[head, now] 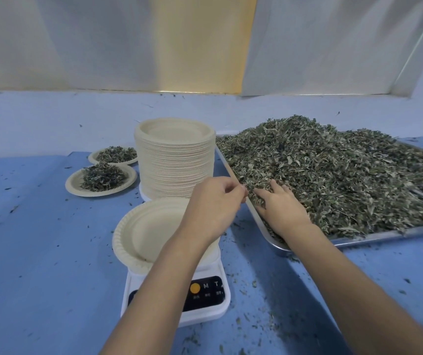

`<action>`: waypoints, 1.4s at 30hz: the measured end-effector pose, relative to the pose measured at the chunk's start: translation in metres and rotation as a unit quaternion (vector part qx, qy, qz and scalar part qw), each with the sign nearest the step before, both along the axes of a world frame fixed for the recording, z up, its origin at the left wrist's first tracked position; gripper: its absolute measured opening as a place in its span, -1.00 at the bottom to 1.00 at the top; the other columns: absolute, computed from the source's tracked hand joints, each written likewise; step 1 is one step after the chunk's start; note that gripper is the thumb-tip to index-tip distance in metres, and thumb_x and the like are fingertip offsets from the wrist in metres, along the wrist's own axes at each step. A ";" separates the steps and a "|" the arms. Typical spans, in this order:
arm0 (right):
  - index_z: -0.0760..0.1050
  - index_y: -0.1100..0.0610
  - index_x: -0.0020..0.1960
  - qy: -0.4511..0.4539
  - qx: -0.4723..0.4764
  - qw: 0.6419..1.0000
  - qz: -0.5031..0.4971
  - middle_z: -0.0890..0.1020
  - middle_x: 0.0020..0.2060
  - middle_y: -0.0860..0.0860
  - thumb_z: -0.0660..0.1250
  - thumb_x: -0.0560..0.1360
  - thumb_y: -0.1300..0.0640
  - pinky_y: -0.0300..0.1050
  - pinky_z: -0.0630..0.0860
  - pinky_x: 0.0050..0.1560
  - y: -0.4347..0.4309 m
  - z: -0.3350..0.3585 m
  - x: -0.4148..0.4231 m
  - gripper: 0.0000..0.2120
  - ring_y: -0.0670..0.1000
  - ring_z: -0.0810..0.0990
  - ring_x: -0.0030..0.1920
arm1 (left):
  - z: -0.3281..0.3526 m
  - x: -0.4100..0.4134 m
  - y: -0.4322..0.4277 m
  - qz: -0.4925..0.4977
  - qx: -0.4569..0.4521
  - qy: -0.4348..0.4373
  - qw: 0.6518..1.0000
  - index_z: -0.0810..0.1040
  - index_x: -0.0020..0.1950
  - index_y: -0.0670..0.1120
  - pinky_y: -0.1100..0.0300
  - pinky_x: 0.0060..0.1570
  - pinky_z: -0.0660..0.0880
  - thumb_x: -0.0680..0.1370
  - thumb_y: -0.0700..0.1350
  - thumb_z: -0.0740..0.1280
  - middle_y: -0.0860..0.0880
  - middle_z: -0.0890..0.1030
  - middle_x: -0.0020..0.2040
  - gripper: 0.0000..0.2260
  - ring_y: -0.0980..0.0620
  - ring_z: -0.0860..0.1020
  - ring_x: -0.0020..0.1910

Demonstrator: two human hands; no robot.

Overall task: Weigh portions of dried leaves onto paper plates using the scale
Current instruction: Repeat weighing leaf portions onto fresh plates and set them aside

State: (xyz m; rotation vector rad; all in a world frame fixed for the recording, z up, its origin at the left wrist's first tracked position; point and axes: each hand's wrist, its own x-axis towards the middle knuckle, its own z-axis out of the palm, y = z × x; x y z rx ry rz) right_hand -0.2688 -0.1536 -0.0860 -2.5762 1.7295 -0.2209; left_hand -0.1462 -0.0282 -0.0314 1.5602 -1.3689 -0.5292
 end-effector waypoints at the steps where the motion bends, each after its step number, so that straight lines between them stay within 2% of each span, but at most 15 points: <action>1: 0.22 0.00 0.51 0.005 0.006 1.000 0.003 0.08 0.53 0.19 0.16 0.63 0.05 0.12 0.21 0.45 0.001 0.000 0.001 -0.55 0.24 0.09 0.51 | 0.000 0.000 0.000 0.000 0.000 -0.003 1.000 0.65 -0.15 -0.14 0.02 -0.10 0.53 0.54 -0.11 0.25 -0.10 0.67 -0.17 -0.78 -0.06 0.63 -0.15; 4: 0.41 0.11 0.38 -0.008 -0.030 0.999 0.008 0.36 0.38 0.21 0.21 0.57 0.27 0.03 0.39 0.27 0.005 0.002 0.002 -0.62 0.23 0.37 0.35 | -0.001 -0.002 0.000 0.010 -0.008 -0.007 1.000 0.65 -0.19 -0.09 0.00 -0.01 0.53 0.55 -0.12 0.24 -0.08 0.67 -0.17 -0.78 -0.06 0.62 -0.14; 7: 0.51 0.18 0.26 -0.080 -0.080 0.994 -0.005 0.54 0.17 0.16 0.21 0.52 0.39 0.01 0.48 0.09 0.006 0.004 -0.001 -0.65 0.21 0.53 0.14 | -0.002 -0.005 -0.003 0.043 0.009 0.063 0.997 0.58 -0.30 0.05 0.02 0.01 0.52 0.55 -0.14 0.24 -0.10 0.66 -0.18 -0.74 -0.10 0.58 -0.19; 9: 0.52 0.20 0.25 -0.152 -0.106 0.982 -0.029 0.56 0.13 0.18 0.18 0.56 0.36 -0.01 0.47 0.06 0.006 0.005 -0.004 -0.69 0.21 0.54 0.09 | -0.002 -0.011 -0.007 0.048 0.033 0.164 0.985 0.56 -0.27 -0.04 0.07 -0.02 0.47 0.55 -0.15 0.25 -0.12 0.56 -0.17 -0.79 -0.03 0.49 -0.19; 12: 0.52 0.20 0.27 -0.313 -0.124 0.941 -0.042 0.58 0.15 0.15 0.16 0.61 0.26 -0.08 0.42 0.10 0.007 0.010 -0.007 -0.72 0.15 0.55 0.11 | 0.000 -0.024 -0.021 0.043 0.053 0.387 0.920 0.58 0.08 -0.13 0.13 0.10 0.49 0.59 -0.15 0.21 -0.08 0.60 0.03 -0.83 -0.03 0.56 0.05; 15: 0.55 0.14 0.25 -0.458 -0.122 0.879 -0.054 0.64 0.10 0.07 0.20 0.61 0.20 -0.13 0.45 -0.03 0.006 0.015 -0.011 -0.73 0.00 0.59 -0.16 | -0.001 -0.041 -0.041 0.050 0.066 0.514 0.854 0.50 0.28 -0.18 0.18 0.10 0.41 0.63 -0.14 0.14 -0.08 0.53 0.22 -0.71 -0.01 0.48 0.22; 18: 0.57 0.05 0.21 -0.632 -0.050 0.770 -0.075 0.64 -0.09 -0.02 0.24 0.60 0.16 -0.27 0.38 -0.30 0.000 0.016 -0.017 -0.76 -0.23 0.35 -0.45 | -0.007 -0.055 -0.056 0.065 0.080 0.554 0.826 0.44 0.33 -0.19 0.16 0.14 0.35 0.64 -0.11 0.12 -0.11 0.50 0.25 -0.69 -0.01 0.44 0.20; 21: 0.56 0.03 0.19 -0.751 0.030 0.651 -0.104 0.56 -0.14 -0.18 0.27 0.59 0.15 -0.37 0.39 -0.19 -0.002 0.019 -0.022 -0.79 -0.27 0.48 -0.24 | -0.011 -0.066 -0.064 0.056 0.084 0.584 0.805 0.35 0.42 -0.18 0.11 0.31 0.29 0.66 -0.09 0.07 -0.11 0.41 0.39 -0.64 -0.04 0.35 0.39; 23: 0.56 0.02 0.19 -0.795 0.080 0.592 -0.106 0.55 -0.06 -0.22 0.27 0.58 0.15 -0.23 0.41 0.10 -0.003 0.021 -0.022 -0.79 -0.16 0.50 0.07 | -0.014 -0.074 -0.066 0.051 0.076 0.601 0.794 0.31 0.45 -0.18 0.08 0.38 0.23 0.66 -0.08 0.06 -0.11 0.36 0.44 -0.62 -0.05 0.29 0.44; 25: 0.57 0.00 0.17 -0.822 0.122 0.546 -0.111 0.55 0.00 -0.17 0.27 0.58 0.14 -0.07 0.40 0.23 -0.002 0.024 -0.022 -0.80 -0.08 0.47 0.14 | -0.015 -0.079 -0.067 0.047 0.066 0.613 0.786 0.30 0.45 -0.18 0.08 0.40 0.19 0.67 -0.07 0.06 -0.11 0.34 0.46 -0.62 -0.05 0.26 0.46; 27: 0.59 -0.07 0.02 -0.843 0.160 0.500 -0.118 0.54 -0.07 -0.16 0.28 0.58 0.14 0.02 0.46 0.17 -0.002 0.028 -0.022 -0.85 -0.02 0.50 0.11 | -0.015 -0.082 -0.068 0.044 0.054 0.618 0.783 0.30 0.45 -0.18 0.09 0.42 0.17 0.67 -0.06 0.05 -0.11 0.32 0.47 -0.61 -0.05 0.24 0.47; 30: 0.58 -0.05 -0.07 -0.874 0.189 0.433 -0.108 0.63 -0.08 -0.05 0.29 0.58 0.17 -0.07 0.61 -0.16 -0.002 0.033 -0.019 -0.84 0.03 0.61 0.00 | -0.015 -0.083 -0.067 0.037 0.043 0.616 0.786 0.30 0.46 -0.18 0.11 0.41 0.15 0.67 -0.04 0.05 -0.10 0.32 0.46 -0.60 -0.03 0.25 0.47; 34: 0.57 -0.04 -0.08 -0.883 0.192 0.418 -0.089 0.62 0.02 0.02 0.29 0.57 0.17 -0.11 0.62 -0.28 -0.003 0.043 -0.015 -0.85 0.06 0.62 0.02 | -0.018 -0.081 -0.068 0.031 0.065 0.576 0.815 0.42 0.38 -0.13 0.15 0.33 0.23 0.66 0.00 0.09 -0.07 0.42 0.40 -0.64 -0.01 0.35 0.39; 37: 0.58 -0.02 -0.07 -0.889 0.187 0.412 -0.076 0.64 -0.07 0.02 0.28 0.58 0.19 -0.13 0.61 -0.35 -0.002 0.048 -0.015 -0.85 0.04 0.64 -0.07 | -0.018 -0.081 -0.066 0.010 0.084 0.555 0.827 0.35 0.44 -0.12 0.14 0.30 0.25 0.65 0.01 0.12 -0.06 0.39 0.42 -0.60 -0.02 0.34 0.40; 42: 0.57 -0.01 -0.06 -0.889 0.225 0.391 -0.082 0.60 -0.02 0.04 0.30 0.56 0.17 -0.06 0.64 -0.15 0.003 0.043 -0.012 -0.88 0.08 0.61 -0.03 | -0.018 -0.078 -0.068 0.023 0.066 0.572 0.817 0.36 0.42 -0.12 0.12 0.36 0.21 0.66 0.01 0.08 -0.06 0.40 0.42 -0.62 0.01 0.34 0.40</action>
